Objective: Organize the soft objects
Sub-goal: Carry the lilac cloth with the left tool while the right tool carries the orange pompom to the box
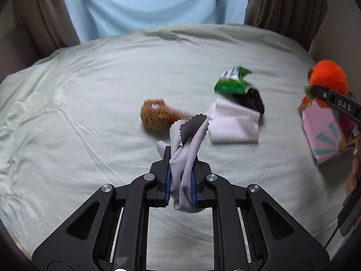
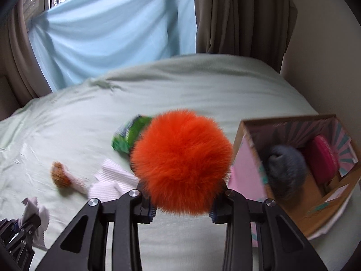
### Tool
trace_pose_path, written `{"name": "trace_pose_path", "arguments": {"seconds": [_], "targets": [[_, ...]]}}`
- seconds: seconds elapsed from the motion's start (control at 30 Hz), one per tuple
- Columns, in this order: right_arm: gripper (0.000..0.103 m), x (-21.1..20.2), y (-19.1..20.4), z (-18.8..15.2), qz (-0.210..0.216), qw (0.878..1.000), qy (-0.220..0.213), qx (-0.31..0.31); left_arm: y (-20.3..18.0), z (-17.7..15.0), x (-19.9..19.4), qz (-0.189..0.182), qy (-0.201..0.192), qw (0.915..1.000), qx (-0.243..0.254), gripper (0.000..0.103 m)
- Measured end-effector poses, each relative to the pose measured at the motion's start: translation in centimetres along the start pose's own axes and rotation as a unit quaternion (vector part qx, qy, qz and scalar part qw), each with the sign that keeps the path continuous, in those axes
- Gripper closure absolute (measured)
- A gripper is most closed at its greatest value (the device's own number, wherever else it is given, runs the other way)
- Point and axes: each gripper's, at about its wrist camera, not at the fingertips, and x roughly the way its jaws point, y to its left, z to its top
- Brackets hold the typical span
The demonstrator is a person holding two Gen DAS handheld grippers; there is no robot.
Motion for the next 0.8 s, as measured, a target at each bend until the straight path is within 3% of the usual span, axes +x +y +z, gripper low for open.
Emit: {"name": "trace_pose_path", "arguments": {"seconds": [0.37, 0.57, 0.8], "targets": [[0.071, -10.4, -5.0, 6.0, 0.035, 0.999, -0.027, 0.004, -5.8, 7.3, -9.5, -0.011, -0.044, 0.9990, -0.003, 0.092], [0.071, -14.5, -11.0, 8.7, 0.037, 0.999, -0.034, -0.005, -12.2, 10.3, -13.5, -0.034, -0.066, 0.9972, -0.005, 0.092], [0.071, -16.4, -17.9, 10.4, 0.031, 0.999, -0.026, -0.017, -21.7, 12.6, -15.8, -0.079, -0.073, 0.9942, -0.005, 0.092]]}}
